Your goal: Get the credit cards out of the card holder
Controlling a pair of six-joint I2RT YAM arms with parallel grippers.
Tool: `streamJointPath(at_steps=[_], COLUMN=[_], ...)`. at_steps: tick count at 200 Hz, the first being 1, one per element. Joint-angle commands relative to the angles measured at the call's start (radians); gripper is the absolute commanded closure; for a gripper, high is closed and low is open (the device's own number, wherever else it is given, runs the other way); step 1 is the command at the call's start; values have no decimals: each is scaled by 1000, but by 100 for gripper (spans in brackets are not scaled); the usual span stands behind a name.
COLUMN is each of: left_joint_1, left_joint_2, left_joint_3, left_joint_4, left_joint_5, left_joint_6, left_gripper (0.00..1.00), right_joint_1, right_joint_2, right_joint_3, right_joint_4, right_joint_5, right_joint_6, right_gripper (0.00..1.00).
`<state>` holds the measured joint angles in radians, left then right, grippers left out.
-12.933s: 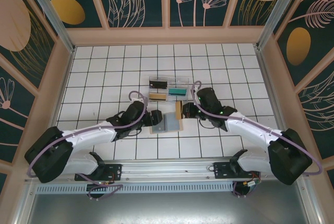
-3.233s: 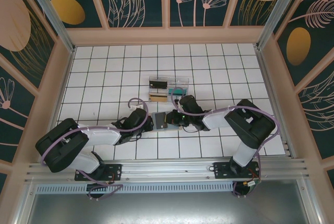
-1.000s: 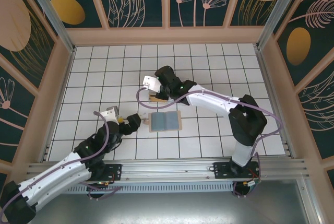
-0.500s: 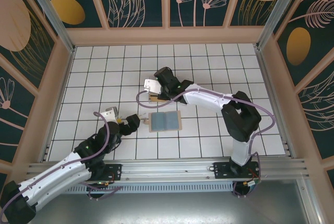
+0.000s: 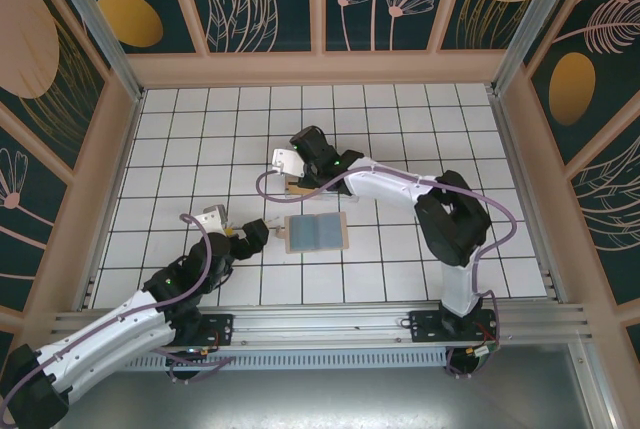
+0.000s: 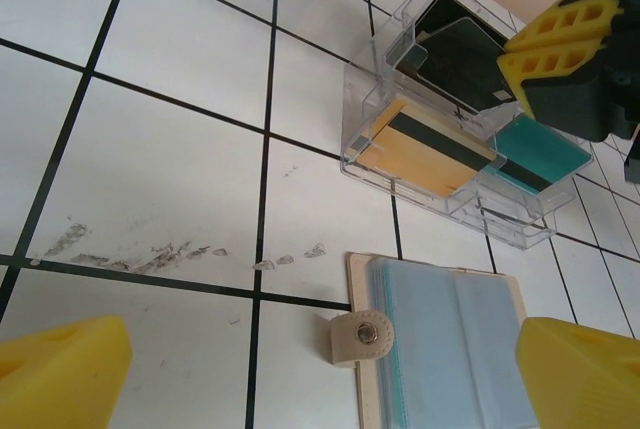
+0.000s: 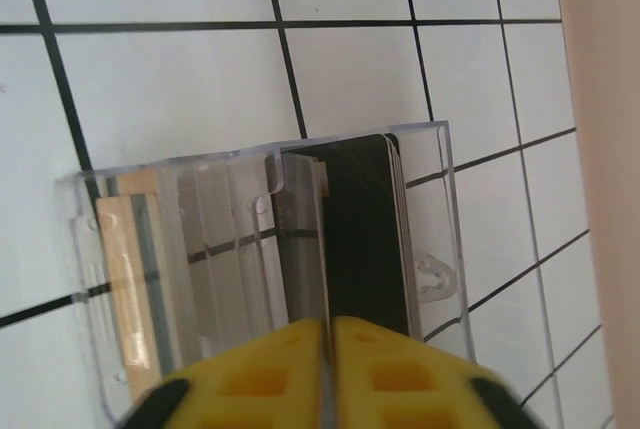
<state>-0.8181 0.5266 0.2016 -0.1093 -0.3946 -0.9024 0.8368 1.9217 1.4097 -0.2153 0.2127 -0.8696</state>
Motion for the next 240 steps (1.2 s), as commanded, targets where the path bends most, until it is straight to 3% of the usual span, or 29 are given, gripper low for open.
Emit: streamJointPath(at_steps=[1, 86, 157, 201, 240], left_joint_1=[4, 4, 4, 4, 4], left_joint_2=[1, 14, 33, 101, 248], left_joint_3=[-8, -11, -5, 11, 62], left_joint_4=[8, 23, 28, 97, 203], left_joint_5=[-11, -10, 16, 110, 216], left_joint_6=[13, 17, 12, 13, 20], left_gripper=[1, 2, 1, 2, 16], right_joint_1=[-5, -7, -12, -10, -11], right_joint_2=[27, 23, -24, -174, -369], right_joint_3=[42, 29, -7, -95, -353], right_joint_4=[-13, 139, 157, 126, 143], right_joint_5=[46, 209, 211, 181, 54], right_joint_6=[26, 37, 101, 414, 781], right_gripper=[78, 73, 72, 72, 71])
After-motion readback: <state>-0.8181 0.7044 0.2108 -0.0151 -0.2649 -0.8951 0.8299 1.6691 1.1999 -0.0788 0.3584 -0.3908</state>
